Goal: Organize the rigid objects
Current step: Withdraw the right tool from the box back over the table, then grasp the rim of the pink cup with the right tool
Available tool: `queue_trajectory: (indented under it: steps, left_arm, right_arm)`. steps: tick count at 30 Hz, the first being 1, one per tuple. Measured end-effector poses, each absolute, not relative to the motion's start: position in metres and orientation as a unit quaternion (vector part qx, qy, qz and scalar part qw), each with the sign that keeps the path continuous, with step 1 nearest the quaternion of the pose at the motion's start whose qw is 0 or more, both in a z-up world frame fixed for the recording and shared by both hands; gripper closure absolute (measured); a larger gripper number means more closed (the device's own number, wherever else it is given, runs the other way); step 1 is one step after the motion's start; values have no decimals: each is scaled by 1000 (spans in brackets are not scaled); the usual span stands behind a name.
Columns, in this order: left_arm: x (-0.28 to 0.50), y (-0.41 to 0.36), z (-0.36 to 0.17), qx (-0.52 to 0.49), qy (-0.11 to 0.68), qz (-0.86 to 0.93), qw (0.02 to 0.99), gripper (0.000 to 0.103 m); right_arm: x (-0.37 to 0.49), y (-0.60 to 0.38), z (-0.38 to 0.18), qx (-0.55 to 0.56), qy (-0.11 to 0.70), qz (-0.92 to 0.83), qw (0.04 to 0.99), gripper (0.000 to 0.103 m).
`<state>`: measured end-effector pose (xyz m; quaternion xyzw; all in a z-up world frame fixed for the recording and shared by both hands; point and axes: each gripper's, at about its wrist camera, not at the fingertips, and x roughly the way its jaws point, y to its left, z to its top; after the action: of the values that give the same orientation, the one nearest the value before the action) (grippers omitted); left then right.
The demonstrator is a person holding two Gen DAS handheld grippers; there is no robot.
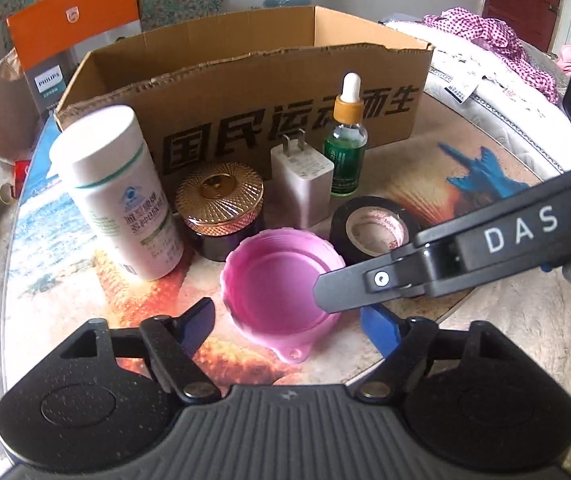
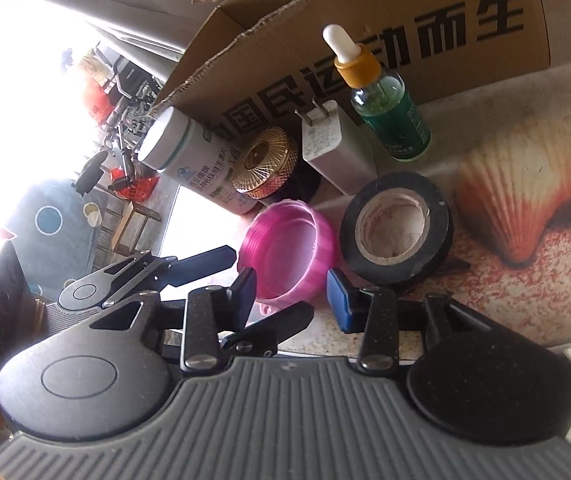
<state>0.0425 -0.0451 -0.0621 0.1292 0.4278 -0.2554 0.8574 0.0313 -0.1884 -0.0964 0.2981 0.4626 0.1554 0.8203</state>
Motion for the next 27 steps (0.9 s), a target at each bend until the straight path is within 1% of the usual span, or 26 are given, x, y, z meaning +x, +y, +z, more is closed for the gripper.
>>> queue_trajectory:
  steps: [1,3,5,16,18,20,23,27]
  left_arm:
    - [44,-45,-63,124,430,-256,857,29]
    - [47,-44,-64,116,433,-253,857,33]
    - [49,-43,-63,109,434,-254,858,34]
    - [37,-30,-56,81,452,-255,851,34]
    - [36,-29,-57,80,454,-251,851,33]
    - [38,-29,-59,84,457,-245,851,28]
    - [42,-29,-61,89,461,-238,850,25]
    - [46,-32,-63,91,461,-235,851,24]
  right_arm:
    - [32,-188,-97,298,463,154,821,66]
    - [35,-187,-99,296,463,149,822,67]
    - [38,-186,-99,293,463,150,823,71]
    - [43,-176,-96,258,481,172,820,69]
    - [43,-174,-94,251,481,178,821,69]
    - [44,-170,-92,240,477,178,827,69]
    - [48,-167,-91,227,475,175,832,69]
    - [51,-166,-90,218,474,171,835,69]
